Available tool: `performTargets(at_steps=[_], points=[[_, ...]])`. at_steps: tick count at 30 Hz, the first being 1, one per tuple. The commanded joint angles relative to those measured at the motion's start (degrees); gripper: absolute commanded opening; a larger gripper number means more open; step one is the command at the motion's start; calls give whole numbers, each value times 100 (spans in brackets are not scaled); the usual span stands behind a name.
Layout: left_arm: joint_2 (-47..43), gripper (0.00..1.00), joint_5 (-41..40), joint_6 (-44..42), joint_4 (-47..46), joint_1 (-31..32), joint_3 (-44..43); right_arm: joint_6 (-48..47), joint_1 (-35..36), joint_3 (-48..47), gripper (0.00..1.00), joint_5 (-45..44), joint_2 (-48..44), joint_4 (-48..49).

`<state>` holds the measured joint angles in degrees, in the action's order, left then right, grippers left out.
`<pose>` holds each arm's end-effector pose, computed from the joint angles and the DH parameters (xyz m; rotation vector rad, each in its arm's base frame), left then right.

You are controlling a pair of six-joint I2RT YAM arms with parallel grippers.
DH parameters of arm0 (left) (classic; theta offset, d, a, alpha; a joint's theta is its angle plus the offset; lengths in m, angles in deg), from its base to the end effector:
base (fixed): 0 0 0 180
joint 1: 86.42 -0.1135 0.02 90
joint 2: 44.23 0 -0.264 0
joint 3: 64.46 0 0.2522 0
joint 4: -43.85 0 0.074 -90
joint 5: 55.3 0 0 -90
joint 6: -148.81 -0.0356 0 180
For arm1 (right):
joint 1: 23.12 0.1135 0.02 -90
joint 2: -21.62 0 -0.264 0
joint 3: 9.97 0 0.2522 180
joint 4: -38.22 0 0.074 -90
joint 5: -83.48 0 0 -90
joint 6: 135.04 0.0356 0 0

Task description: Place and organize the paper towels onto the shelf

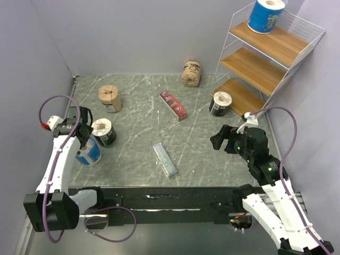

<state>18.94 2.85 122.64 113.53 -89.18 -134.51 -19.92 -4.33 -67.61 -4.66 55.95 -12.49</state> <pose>0.1977 0.0283 0.2866 -1.4828 1.9505 0.3003 0.1235 0.0433 0.3118 0.0947 2.0855 0.5060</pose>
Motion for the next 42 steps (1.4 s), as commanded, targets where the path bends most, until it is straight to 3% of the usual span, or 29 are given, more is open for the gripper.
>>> performTargets(at_steps=[1,11,17,33,42], points=[[10,86,-154,507,621,-365,-295,-104,11,-15,100,-178,-31,65],[-104,87,48,174,252,-585,-118,-174,11,11,100,-108,188,170],[-332,91,-602,191,525,-576,-514,-175,20,-51,100,-55,250,214],[-131,87,548,270,-11,-594,426,-201,11,11,99,68,276,294],[81,84,286,647,120,-594,742,-192,20,28,100,94,311,329]])
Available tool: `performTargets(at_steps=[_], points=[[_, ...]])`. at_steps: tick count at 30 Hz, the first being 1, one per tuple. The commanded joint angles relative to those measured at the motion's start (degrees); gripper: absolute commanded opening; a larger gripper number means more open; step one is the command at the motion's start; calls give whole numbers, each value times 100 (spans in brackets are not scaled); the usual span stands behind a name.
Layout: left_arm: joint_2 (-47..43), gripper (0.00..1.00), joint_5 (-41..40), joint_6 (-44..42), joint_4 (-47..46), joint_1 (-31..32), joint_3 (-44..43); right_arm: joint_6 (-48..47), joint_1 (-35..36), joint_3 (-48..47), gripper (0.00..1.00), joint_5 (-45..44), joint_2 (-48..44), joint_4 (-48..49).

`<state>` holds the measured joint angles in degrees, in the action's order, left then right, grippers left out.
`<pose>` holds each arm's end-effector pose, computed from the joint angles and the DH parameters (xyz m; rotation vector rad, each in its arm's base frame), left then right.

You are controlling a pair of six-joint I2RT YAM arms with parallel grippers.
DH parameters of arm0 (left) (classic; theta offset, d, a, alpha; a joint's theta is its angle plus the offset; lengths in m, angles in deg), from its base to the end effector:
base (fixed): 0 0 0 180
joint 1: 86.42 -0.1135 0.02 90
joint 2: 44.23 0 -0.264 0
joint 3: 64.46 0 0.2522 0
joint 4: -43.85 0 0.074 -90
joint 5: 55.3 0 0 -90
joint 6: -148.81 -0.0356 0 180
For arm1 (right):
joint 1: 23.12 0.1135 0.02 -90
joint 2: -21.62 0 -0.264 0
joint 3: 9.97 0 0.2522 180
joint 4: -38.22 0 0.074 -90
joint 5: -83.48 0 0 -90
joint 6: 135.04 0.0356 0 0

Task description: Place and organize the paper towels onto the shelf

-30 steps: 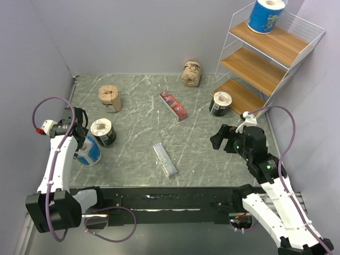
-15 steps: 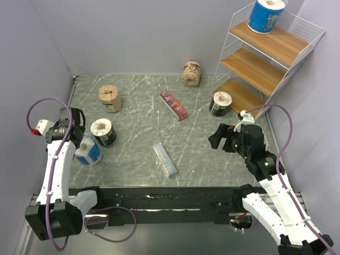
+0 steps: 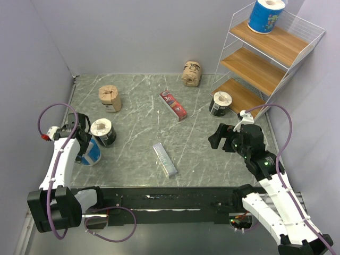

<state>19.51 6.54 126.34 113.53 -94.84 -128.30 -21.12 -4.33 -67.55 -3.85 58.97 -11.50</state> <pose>0.1876 0.0448 0.2519 -1.6765 1.9587 0.3331 0.1340 0.0474 0.3069 0.0662 2.1231 0.4972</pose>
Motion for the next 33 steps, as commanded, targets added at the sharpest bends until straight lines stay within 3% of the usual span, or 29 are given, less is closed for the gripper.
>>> performTargets(at_steps=[1,8,12,22,27,33], points=[[33,83,-128,331,147,-28,139,-63,20,22,99,14,19,222],[147,83,-207,629,200,-28,297,-54,20,13,100,40,19,222],[86,90,-242,701,419,-28,140,-63,11,4,99,22,19,204],[-529,97,-1006,718,1394,-28,-1195,-54,11,39,100,22,10,213],[-846,97,-797,586,1255,-28,-925,-63,11,13,100,-13,19,186],[-618,98,-366,577,904,-36,-309,-10,11,22,100,84,-8,186]])
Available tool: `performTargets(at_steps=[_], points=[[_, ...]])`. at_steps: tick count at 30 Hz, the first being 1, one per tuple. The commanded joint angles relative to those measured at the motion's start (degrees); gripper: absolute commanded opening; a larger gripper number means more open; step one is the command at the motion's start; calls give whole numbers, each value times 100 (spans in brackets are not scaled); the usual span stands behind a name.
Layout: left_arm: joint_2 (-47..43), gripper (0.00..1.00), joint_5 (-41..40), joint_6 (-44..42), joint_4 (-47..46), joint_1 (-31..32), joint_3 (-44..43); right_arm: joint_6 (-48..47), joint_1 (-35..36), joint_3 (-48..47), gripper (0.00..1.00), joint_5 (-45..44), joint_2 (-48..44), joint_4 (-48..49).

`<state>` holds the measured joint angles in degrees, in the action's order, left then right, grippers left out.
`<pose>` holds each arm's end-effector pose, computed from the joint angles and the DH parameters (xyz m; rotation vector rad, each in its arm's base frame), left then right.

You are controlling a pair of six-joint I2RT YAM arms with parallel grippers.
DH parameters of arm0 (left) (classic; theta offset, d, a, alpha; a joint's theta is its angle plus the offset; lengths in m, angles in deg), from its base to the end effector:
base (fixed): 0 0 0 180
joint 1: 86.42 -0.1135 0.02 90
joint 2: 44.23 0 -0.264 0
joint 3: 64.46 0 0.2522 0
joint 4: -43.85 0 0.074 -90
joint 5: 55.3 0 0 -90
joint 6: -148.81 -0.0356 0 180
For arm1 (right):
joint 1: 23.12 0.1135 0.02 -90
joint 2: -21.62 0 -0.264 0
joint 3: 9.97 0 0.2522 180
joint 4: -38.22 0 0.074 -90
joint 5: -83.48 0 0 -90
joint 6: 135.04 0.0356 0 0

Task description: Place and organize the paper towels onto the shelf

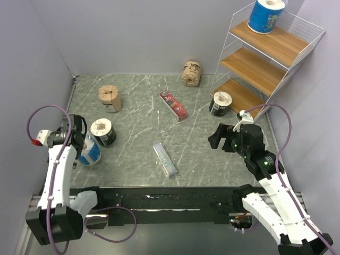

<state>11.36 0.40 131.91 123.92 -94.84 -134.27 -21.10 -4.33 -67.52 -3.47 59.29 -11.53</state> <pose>0.1530 0.0429 0.2989 -1.7236 1.7517 0.3587 0.1350 0.0479 0.3060 0.0629 2.1308 0.5023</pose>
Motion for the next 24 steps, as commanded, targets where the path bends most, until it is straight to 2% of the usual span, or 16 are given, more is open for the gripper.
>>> performTargets(at_steps=[1,13,19,23,24], points=[[276,98,284,20,-196,-45,375,-21,20,20,100,47,-67,180],[900,99,433,99,-873,-115,859,-109,20,37,100,-41,-76,162],[883,95,390,213,-1049,-124,1201,-118,20,55,100,-24,21,232],[918,83,538,222,-1277,-133,1439,-118,20,20,100,3,82,215],[936,76,582,196,-1347,-133,1483,-109,11,11,100,-6,91,215]])
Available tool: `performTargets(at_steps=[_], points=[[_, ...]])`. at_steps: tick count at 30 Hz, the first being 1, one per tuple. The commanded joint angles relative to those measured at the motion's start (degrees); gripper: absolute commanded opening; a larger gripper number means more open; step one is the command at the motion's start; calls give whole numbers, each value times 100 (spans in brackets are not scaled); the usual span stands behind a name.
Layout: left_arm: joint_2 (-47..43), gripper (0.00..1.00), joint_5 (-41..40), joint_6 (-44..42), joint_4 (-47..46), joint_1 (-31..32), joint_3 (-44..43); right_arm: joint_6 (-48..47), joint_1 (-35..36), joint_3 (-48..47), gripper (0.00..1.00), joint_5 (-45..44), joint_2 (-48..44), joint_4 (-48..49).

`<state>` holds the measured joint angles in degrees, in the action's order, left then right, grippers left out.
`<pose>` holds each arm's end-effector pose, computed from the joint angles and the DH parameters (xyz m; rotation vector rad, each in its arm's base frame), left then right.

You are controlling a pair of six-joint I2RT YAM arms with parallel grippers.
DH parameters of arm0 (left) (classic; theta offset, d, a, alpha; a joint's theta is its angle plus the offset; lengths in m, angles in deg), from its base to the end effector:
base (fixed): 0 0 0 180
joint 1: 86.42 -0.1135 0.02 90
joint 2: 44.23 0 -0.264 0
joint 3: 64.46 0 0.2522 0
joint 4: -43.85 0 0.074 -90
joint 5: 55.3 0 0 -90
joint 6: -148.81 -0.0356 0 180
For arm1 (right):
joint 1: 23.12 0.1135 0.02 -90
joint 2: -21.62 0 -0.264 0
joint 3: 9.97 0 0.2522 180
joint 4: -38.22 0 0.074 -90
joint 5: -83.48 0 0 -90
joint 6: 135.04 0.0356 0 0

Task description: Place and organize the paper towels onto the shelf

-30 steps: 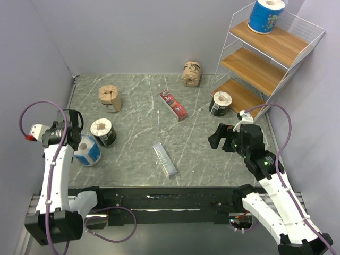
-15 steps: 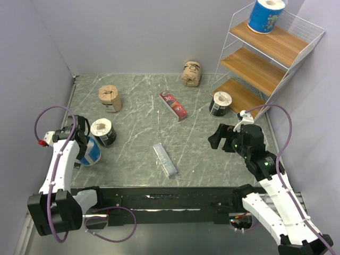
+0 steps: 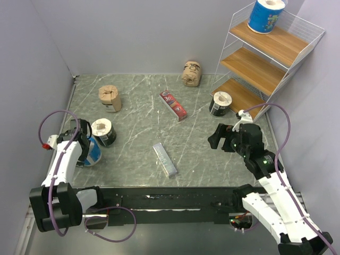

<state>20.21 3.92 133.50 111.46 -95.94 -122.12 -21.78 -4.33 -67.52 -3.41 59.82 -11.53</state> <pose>0.1791 0.0485 0.2212 -1.8148 1.8619 0.4108 0.1366 0.0485 0.3049 0.0502 2.1394 0.4939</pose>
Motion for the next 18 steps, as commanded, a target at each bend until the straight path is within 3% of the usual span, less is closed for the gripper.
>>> performTargets(at_steps=[1,11,15,18], points=[[85,73,248,36,-111,-24,268,-50,20,2,100,-21,39,198],[-432,38,-428,-297,732,-6,-724,-7,11,-182,100,-4,-49,92],[-976,16,-34,-1742,181,-15,-1068,55,20,-288,99,84,-66,74],[-1548,11,809,-2728,-540,-6,-1086,90,29,-288,100,259,-180,171]])
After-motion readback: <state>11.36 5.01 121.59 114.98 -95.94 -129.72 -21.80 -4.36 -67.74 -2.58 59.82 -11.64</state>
